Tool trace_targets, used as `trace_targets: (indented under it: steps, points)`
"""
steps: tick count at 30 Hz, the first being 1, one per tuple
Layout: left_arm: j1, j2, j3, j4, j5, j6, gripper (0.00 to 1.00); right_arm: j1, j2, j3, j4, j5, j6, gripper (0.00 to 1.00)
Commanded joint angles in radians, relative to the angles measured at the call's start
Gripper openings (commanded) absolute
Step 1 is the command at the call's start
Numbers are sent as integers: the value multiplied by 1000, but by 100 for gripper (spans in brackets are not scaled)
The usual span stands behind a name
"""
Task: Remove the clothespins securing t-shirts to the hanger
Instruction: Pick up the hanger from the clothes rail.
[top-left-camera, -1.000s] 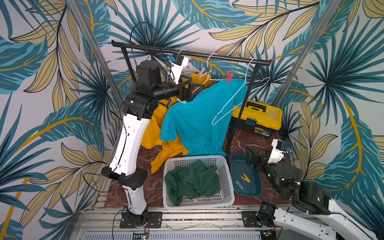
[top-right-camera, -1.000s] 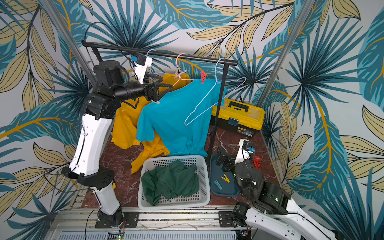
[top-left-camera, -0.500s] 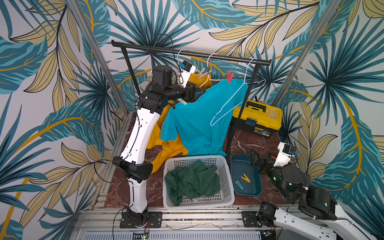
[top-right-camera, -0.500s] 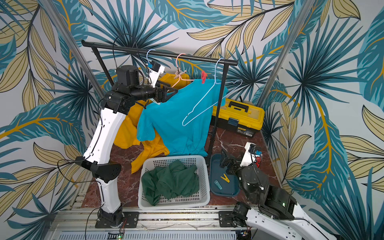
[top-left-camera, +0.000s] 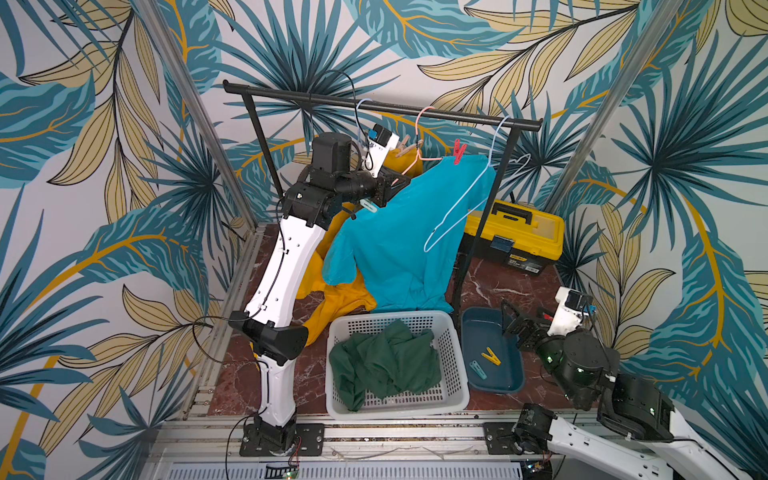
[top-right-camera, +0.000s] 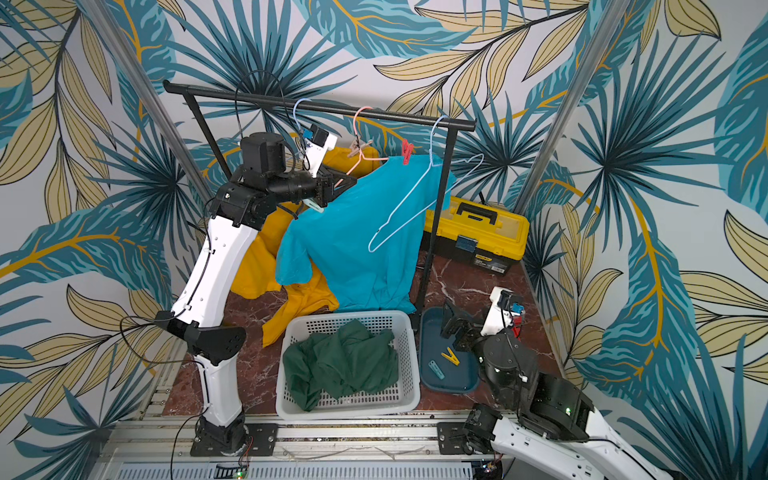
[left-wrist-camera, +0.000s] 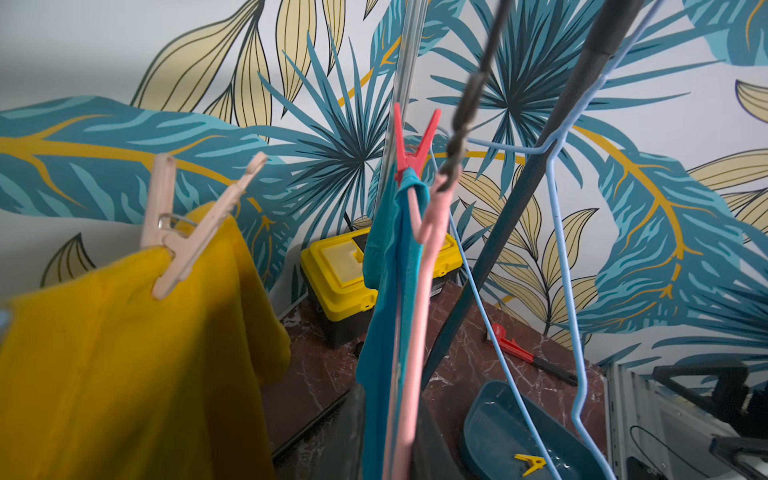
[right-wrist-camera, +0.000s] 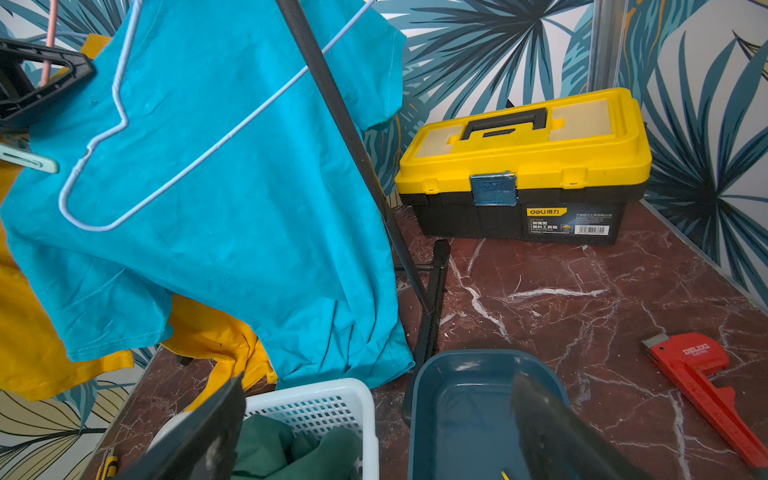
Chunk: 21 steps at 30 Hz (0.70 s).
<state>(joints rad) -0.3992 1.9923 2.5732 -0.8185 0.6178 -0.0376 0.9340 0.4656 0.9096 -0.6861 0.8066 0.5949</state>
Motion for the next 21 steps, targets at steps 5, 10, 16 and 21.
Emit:
trace_targets:
  steps: [5,10,16,21]
  points:
    - [-4,-49,2,122,-12,-56,0,-1,0,-15,-1,14,-7,99]
    - [-4,-81,-20,230,-4,-110,0,-1,2,-20,10,4,-3,99]
    - [-7,-116,-22,260,0,-113,0,-1,1,-20,2,-4,3,99]
    - [-7,-174,-64,260,-5,-95,0,-1,-17,-26,-4,-3,6,100]
